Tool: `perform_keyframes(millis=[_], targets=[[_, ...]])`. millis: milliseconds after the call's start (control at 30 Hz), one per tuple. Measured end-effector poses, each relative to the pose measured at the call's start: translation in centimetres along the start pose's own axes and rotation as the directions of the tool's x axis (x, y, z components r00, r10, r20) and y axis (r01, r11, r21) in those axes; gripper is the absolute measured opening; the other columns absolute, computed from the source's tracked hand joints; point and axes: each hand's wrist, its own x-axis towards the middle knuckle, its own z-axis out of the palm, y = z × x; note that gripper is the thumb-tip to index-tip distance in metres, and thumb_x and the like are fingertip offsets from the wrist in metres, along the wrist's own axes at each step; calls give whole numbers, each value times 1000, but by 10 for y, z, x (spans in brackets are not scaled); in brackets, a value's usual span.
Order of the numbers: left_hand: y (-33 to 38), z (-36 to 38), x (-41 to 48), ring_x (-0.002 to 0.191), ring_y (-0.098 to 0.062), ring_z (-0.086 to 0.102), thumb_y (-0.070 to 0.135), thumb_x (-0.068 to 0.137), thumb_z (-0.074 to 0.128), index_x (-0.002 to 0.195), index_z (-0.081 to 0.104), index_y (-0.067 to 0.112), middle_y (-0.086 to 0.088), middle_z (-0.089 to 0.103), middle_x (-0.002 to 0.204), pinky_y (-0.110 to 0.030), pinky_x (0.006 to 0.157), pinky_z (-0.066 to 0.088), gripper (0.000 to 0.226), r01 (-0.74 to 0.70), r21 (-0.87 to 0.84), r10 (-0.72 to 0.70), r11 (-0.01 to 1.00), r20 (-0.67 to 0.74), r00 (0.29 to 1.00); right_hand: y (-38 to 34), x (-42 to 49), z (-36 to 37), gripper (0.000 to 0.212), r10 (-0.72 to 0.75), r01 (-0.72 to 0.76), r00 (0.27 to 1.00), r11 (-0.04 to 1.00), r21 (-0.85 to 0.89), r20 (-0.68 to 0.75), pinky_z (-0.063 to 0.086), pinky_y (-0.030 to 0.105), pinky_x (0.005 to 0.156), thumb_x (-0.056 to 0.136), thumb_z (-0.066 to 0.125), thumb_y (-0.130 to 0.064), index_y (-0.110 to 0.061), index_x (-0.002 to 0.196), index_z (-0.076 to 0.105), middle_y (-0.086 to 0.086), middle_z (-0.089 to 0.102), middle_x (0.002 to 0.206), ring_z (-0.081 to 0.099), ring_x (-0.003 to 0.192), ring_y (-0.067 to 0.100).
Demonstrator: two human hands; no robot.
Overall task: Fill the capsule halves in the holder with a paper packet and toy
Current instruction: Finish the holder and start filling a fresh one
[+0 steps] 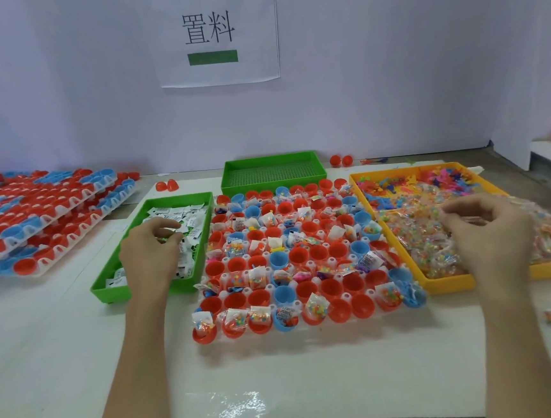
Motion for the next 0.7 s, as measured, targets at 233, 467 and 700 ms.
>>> perform_keyframes(millis=[233,467,700], targets=[[0,-2,-2,72,-17,64,4,89,71,95,75,11,-2,69,83,-17,63,43,10,-58,-134,47,989,-81,996,2,1,0,16,-10,10,1000,1000,11,-7,59,48,71,82,76,-5,-20,84,71,0,69,80,67,72,20],[0,-5,-4,81,-14,65,-4,87,69,99,76,10,1,69,88,-21,77,48,20,-76,-128,74,989,-21,997,5,2,2,26,-45,44,999,998,53,24,55,19,67,82,75,-4,-29,78,69,-9,69,79,65,74,7],[3,-8,-7,81,-14,64,-2,83,67,93,76,19,2,69,86,-33,79,52,25,-81,-118,79,990,-28,997,4,3,1,21,-42,49,997,993,105,-72,49,13,67,83,67,-4,-25,83,70,1,69,82,63,75,11]])
